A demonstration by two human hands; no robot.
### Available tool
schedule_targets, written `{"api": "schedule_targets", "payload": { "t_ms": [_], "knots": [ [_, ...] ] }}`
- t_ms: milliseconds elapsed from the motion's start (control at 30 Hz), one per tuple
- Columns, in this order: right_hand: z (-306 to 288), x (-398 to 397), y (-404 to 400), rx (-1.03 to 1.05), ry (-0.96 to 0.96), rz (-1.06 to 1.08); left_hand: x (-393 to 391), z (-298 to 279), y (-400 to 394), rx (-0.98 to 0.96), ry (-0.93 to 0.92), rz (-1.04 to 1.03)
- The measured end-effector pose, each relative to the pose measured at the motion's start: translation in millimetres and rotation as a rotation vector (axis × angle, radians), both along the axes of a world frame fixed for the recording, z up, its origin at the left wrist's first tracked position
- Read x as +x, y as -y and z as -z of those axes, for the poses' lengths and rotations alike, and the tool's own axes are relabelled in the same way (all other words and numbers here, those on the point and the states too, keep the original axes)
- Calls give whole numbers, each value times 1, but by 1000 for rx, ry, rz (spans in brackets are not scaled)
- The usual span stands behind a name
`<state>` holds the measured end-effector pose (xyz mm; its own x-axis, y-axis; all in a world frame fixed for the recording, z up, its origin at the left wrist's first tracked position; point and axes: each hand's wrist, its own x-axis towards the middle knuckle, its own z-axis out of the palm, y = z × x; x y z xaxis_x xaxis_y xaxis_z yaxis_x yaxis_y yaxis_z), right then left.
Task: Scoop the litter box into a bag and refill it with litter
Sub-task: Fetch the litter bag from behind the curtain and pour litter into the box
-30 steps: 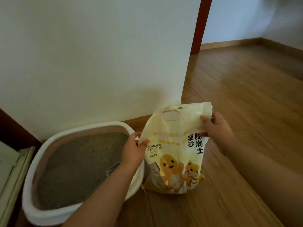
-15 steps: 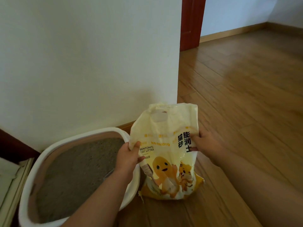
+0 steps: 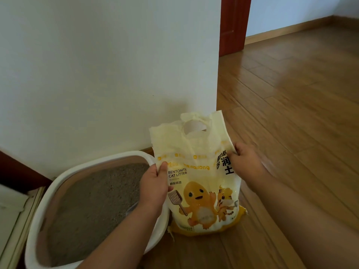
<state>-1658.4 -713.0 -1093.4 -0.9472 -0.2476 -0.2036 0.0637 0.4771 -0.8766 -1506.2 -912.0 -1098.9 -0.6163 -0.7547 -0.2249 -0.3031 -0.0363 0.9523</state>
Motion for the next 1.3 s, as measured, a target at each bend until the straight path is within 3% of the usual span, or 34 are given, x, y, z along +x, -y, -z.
{"api": "schedule_targets", "payload": {
  "t_ms": [400,633,833,1200,1300],
  "knots": [
    [-17,-45,56,-49,-100,20,-54,-6,48,-68,-16,-95],
    [-19,-92,94,-169,-61,88,-105,-16,97,-92,9,-143],
    [-8,-111,115,-242,-7,41,-121,-8,113,2,2,-136],
    [27,-100,112,-29,-197,-14,-104,21,118,-284,109,11],
    [25,-98,113,-22,-227,-50,-104,23,121,-333,123,-51]
  ]
}}
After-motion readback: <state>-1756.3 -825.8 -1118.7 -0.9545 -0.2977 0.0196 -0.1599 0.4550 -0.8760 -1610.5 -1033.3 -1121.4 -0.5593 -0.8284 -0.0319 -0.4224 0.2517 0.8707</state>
